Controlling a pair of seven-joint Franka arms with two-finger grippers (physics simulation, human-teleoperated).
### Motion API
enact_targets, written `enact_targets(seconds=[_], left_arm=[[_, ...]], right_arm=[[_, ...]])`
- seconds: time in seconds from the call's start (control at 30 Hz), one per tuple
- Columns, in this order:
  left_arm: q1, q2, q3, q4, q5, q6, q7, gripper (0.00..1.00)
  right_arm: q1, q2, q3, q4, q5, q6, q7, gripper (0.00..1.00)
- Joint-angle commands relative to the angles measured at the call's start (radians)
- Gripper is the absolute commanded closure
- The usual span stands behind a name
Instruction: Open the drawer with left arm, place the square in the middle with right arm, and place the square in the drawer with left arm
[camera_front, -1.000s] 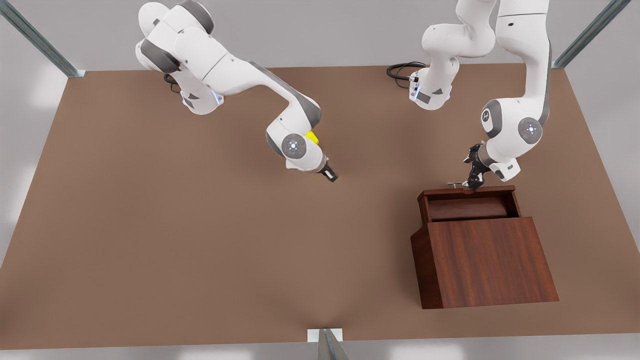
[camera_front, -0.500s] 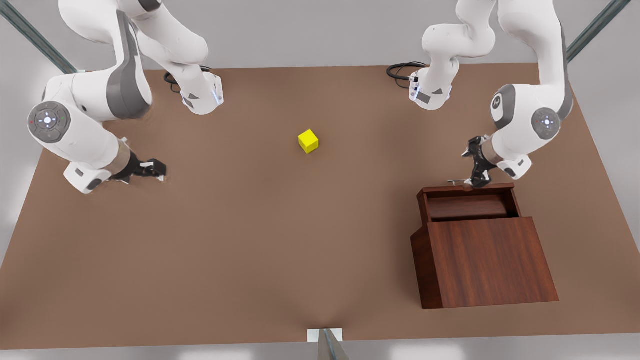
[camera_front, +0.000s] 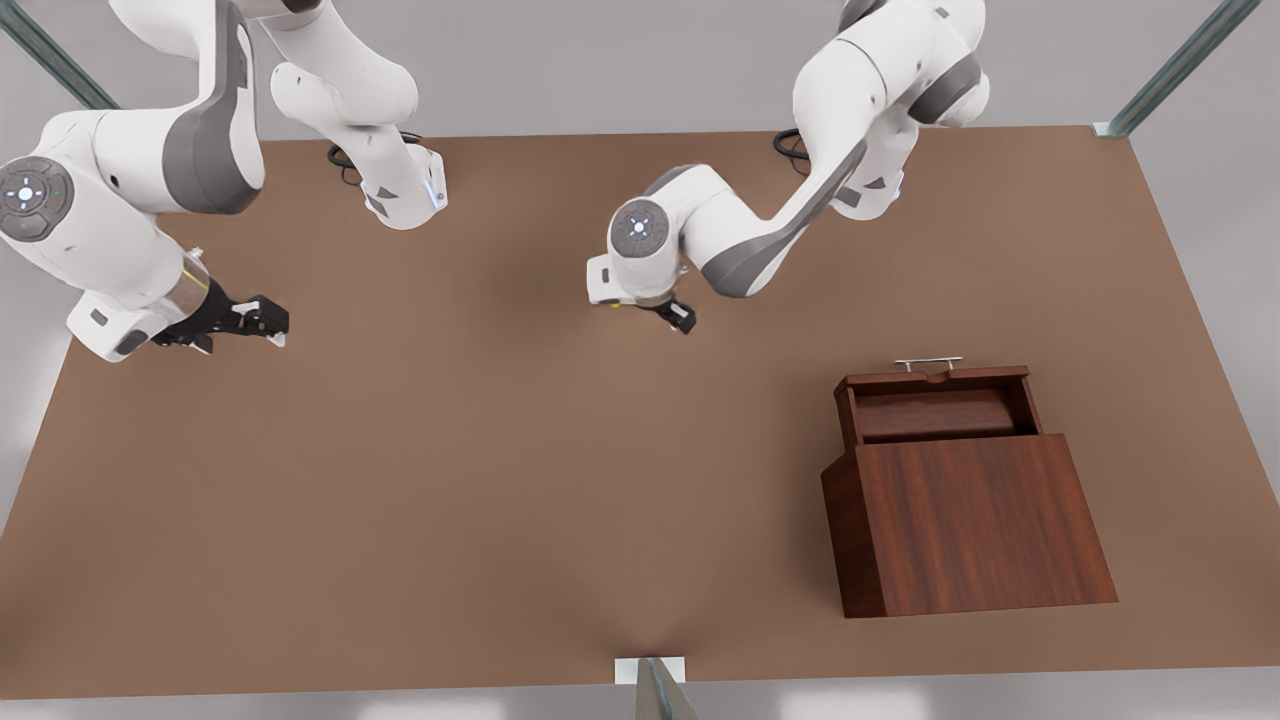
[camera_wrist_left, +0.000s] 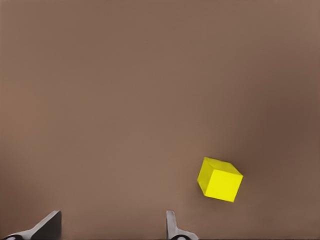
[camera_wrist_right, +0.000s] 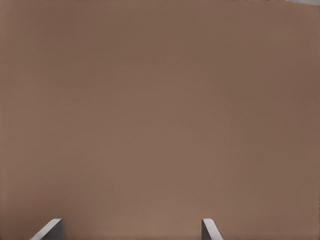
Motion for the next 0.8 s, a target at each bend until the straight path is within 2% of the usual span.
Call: enact_targets(seconds=[0.0,0.03,0.07,0.23,0.3,0.47,0.77], left_arm=[[0.002,0.007,0.0,-0.032,-0.081,0.088,-0.051,0.0],[-0.03,0.024,0.004,-0.061,-0.111,0.157,-0.054,0.0],[-0.046,0.055,0.003,-0.085,-0.03,0.213,-0.044,0.0],[-0.084,-0.031,0.0,-0.204,-0.092,0.196,-0.025,0.0],[-0.144,-0.016,0.004,-0.296,-0.103,0.343,-0.051,0.0],[-0.147,-0.025,-0.005,-0.268,-0.097,0.194,-0.05,0.0],[-0.196,0.023,-0.008,-0.273,0.032,0.308,0.033,0.0]], right_arm=[[0.004,0.0,-0.001,0.001,0.0,-0.002,0.0,0.0],[-0.001,-0.002,-0.003,0.001,0.002,-0.002,0.0,0.0],[-0.001,-0.005,-0.004,0.001,0.002,-0.003,0.0,0.0],[-0.001,-0.003,-0.004,0.001,0.003,-0.002,0.0,0.0],[-0.004,-0.002,-0.006,0.004,0.003,-0.002,-0.002,0.0],[-0.004,0.001,-0.006,0.004,0.003,-0.002,-0.002,0.0],[-0.005,0.003,-0.006,0.004,0.003,-0.002,-0.002,0.0]])
